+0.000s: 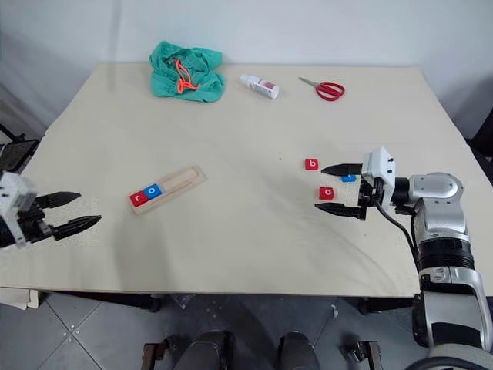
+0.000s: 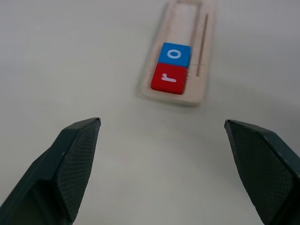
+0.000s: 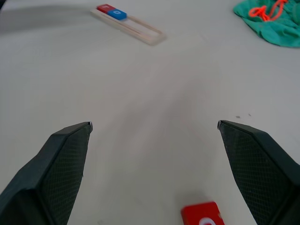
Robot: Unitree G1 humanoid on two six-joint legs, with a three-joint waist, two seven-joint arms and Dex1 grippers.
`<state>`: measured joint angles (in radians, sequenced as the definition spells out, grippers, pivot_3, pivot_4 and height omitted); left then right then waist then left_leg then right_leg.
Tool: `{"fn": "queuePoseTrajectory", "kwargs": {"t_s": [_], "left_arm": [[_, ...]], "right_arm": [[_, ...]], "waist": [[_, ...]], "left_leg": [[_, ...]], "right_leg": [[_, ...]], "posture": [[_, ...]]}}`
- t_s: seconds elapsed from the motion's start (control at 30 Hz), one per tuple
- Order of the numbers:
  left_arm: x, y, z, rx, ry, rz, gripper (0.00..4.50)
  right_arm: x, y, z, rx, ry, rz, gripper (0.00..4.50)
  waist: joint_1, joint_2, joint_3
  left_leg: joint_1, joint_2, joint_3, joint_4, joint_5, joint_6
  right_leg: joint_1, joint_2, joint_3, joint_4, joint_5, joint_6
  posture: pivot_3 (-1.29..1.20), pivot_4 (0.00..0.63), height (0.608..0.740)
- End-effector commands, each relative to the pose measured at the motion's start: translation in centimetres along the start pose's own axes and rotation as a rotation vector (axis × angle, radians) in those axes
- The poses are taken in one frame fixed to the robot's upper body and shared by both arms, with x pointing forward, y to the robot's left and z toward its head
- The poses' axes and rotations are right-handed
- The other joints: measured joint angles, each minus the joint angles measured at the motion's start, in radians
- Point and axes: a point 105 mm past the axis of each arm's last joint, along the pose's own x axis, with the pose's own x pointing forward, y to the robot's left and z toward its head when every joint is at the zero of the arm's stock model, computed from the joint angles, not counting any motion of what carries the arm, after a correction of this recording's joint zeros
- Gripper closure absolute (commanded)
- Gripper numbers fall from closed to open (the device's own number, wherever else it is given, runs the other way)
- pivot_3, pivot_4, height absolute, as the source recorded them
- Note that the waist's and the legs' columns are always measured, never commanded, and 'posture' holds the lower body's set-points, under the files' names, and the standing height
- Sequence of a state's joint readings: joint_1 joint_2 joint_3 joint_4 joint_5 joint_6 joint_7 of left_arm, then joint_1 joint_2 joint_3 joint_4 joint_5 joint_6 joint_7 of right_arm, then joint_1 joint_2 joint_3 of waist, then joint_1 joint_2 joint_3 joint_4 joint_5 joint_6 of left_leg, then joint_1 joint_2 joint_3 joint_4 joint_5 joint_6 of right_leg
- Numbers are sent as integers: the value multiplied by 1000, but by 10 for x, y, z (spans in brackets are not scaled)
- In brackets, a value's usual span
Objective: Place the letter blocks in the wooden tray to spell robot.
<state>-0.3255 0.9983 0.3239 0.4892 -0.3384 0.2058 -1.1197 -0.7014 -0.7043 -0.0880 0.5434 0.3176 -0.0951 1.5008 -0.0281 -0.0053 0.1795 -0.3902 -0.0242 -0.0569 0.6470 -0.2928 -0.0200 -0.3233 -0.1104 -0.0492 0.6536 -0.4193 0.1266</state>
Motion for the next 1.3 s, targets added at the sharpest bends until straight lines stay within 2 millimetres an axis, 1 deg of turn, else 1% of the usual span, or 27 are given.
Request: {"fn": "queuePoseTrajectory", "kwargs": {"t_s": [0.03, 0.23, 0.3, 0.47, 0.67, 0.77, 0.83, 1.03, 1.3], "left_arm": [[15, 2, 2, 5, 50, -57, 0], [57, 5, 17, 31, 72, -133, 0], [64, 5, 22, 47, 67, -150, 0], [79, 3, 21, 66, 103, -175, 0], [84, 5, 13, 81, 157, -167, 0], [86, 2, 5, 83, 185, -178, 0], [90, 4, 1, 91, 200, -140, 0], [99, 5, -4, 72, 212, -98, 0], [104, -2, -14, 51, 244, -135, 0]], "right_arm": [[-6, 2, 14, -32, -33, -25, 13], [-15, 18, 10, 7, -26, -81, 13], [-15, 22, 13, 7, -30, -87, 13], [-16, 32, 23, 2, -51, -86, 13], [-17, 33, 33, -5, -78, -114, 13], [-17, 33, 33, -3, -80, -121, 13], [-18, 34, 32, -2, -77, -125, 13], [-20, 33, 31, 3, -69, -133, 13], [-20, 32, 33, 3, -62, -131, 13]], "waist": [[-1, 0, 0], [3, -1, 0], [0, -1, 1], [-4, -2, 1], [0, -2, 1], [2, -3, 1], [2, -2, 1], [7, -2, 1], [15, -2, 1]], "left_leg": [[0, 0, 0, 0, 0, 0], [-1, -1, 0, 2, 0, 0], [-1, -2, 0, 2, 0, 0], [0, -1, 1, 1, 0, 0], [0, -1, 2, 2, 0, 0], [0, -1, 2, 2, 0, 0], [0, -1, 2, 2, 0, 0], [0, -2, 2, 4, 0, 0], [2, -2, 1, 5, 0, 0]], "right_leg": [[0, 0, 0, 1, 0, 0], [-1, 0, -3, 4, 0, 0], [-1, -1, -4, 4, 0, 0], [-2, -1, -5, 4, 0, 0], [-2, -2, -7, 5, 0, 0], [-2, -3, -8, 5, 0, 0], [-2, -3, -8, 5, 0, 0], [-1, -3, -9, 6, 0, 0], [0, -4, -9, 7, 0, 0]], "posture": [[0, 150, 740], [0, 150, 740], [0, 150, 740], [0, 150, 740], [0, 150, 740], [0, 150, 740], [0, 150, 740], [0, 150, 740], [0, 150, 740]]}}
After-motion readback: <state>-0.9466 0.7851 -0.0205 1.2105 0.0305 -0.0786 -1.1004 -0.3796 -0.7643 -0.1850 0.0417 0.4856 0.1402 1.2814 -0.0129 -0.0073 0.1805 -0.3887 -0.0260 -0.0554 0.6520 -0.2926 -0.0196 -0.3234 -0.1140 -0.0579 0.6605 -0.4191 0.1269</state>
